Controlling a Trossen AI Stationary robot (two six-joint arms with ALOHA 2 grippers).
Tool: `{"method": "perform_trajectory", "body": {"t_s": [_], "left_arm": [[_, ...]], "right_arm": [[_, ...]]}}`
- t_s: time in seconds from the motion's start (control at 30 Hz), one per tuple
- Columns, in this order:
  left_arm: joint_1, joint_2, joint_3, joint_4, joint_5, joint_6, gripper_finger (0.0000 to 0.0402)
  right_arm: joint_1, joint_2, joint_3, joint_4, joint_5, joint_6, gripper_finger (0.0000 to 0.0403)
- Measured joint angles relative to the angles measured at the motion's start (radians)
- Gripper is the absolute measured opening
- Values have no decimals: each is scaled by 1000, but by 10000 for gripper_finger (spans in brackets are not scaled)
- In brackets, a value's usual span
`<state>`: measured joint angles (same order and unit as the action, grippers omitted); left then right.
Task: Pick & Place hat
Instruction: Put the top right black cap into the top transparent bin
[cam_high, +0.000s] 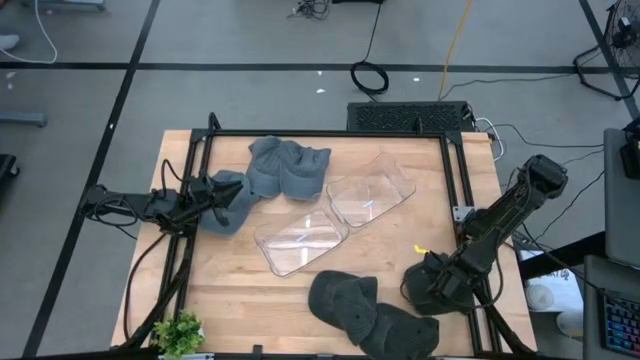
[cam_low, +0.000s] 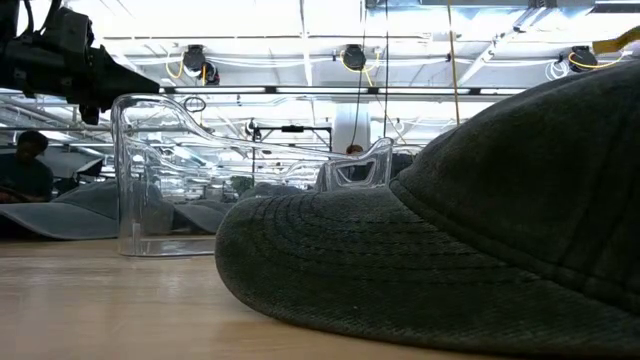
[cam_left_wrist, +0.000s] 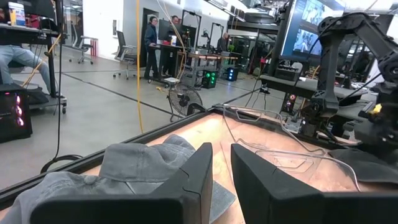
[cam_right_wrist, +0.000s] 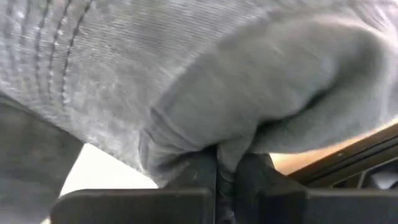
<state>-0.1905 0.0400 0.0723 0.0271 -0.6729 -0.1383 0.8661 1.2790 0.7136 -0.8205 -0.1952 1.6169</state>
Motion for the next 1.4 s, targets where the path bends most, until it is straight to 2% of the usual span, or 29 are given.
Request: {"method": "perform_trajectory", "body": {"t_s": [0.17,0.43,0.63,0.8,0.87,1.03,1.17,1.3,1.4], "left_arm": [[0,0,0,0,0,0,67],[0,0,0,0,0,0,67],[0,0,0,0,0,0,67],[0,0,0,0,0,0,67],[0,0,0,0,0,0,67],[0,0,0,0,0,0,67],[0,0,0,0,0,0,67],[0,0,0,0,0,0,67],[0,0,0,0,0,0,67]], "right_arm": [[0,-128,0,1,124,37,5],[7,-339,0,24,446,-42,2],[5,-458,0,32,759,-219,1],[-10,-509,0,57,1051,-381,1],[-28,-523,0,72,1134,-444,1],[-101,-536,0,175,1209,-657,1],[-181,-537,0,381,1240,-939,2],[-279,-537,1,623,1186,-1241,1],[-357,-537,2,740,1139,-1415,1]]}}
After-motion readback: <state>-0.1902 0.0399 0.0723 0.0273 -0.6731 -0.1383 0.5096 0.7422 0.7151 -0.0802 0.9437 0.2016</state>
